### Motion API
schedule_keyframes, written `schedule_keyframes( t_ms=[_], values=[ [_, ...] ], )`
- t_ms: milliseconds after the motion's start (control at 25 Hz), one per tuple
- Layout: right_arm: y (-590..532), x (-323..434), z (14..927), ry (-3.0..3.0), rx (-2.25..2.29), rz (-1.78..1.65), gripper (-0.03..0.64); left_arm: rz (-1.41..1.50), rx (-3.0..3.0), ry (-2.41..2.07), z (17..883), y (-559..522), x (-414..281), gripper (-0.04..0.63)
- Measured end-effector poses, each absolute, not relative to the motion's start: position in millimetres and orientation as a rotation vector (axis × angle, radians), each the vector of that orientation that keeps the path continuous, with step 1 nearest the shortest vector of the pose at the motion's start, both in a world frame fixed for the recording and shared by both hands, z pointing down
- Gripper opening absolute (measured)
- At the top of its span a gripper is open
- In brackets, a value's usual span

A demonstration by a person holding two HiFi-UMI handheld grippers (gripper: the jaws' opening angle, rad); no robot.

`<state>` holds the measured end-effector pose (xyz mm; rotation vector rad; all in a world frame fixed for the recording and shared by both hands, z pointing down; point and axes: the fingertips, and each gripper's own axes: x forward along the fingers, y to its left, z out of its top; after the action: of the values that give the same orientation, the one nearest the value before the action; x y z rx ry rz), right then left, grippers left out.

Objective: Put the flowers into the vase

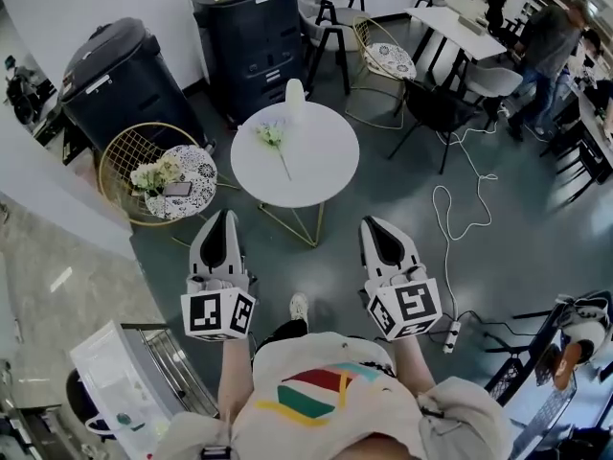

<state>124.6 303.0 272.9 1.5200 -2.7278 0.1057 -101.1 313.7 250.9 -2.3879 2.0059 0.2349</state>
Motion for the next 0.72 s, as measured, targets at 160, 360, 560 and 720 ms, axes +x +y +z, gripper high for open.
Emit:
schedule_keyframes(
  t_ms=[160, 360, 560, 720],
  values=[
    [269, 95, 274, -2.726, 1.506, 0.110, 0.011, 0.238, -2.377, 2.030, 254, 279, -134, 0.006],
    [231, 65, 273, -2.716, 1.508, 0.110, 0.011, 0.234, -2.380, 2.023, 252, 242, -163, 0.006],
    [208, 56, 276, -2.707, 1.516, 0.111, 0.011, 0.216, -2.422, 2.013, 268, 209, -166, 0.006],
    [194, 62, 288, -2.677, 1.541, 0.140, 0.011, 0.196, -2.458, 2.043, 291, 183, -167, 0.006]
  ],
)
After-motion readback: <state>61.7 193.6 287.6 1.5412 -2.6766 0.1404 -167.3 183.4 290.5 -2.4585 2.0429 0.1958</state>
